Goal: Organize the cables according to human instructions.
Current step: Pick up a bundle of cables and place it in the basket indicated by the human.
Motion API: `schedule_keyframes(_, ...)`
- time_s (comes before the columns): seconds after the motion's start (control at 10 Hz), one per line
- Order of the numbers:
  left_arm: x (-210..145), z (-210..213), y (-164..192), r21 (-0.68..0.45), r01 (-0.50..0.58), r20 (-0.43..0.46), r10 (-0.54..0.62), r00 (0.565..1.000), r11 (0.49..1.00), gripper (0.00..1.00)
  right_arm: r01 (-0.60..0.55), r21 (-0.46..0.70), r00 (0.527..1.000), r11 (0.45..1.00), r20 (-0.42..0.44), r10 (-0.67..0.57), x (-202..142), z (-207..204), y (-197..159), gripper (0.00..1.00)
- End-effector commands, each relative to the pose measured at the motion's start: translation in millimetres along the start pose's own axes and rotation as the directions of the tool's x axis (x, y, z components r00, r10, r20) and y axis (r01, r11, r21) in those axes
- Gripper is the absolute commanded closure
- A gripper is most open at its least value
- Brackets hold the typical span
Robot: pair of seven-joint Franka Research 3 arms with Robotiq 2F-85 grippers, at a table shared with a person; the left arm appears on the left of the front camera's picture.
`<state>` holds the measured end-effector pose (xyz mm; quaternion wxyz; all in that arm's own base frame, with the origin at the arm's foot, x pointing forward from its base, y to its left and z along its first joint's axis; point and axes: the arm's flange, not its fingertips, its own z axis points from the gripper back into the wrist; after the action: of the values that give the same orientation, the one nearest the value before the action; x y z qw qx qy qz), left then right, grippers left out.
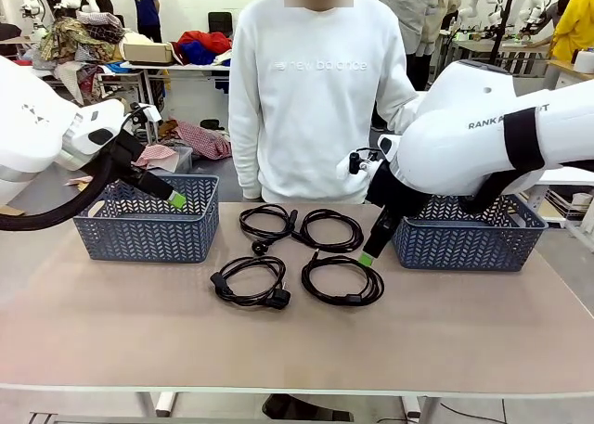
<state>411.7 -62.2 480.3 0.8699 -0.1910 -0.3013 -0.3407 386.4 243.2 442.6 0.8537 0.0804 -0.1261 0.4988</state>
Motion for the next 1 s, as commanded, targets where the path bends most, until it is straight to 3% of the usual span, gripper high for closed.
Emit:
schedule_keyframes(0.0,-2.4,-0.9,3.3,-0.020,0.015,0.020,-0.015,1.000,1.000,0.00,0.002,0.000,1.000,1.000,0.000,-0.002,-0.4,0.2,-0.8,0.00)
schedule_keyframes(0.4,-2.4,-0.9,3.3,-0.020,0.015,0.020,-0.015,1.000,1.000,0.00,-0.046,-0.008,0.998,0.999,-0.050,0.045,30.4,-45.4,6.2,0.00)
schedule_keyframes(0.9,-2.4,-0.9,3.3,-0.020,0.015,0.020,-0.015,1.000,1.000,0.00,-0.124,0.030,0.985,0.992,-0.118,0.127,36.7,-104.8,10.6,0.00)
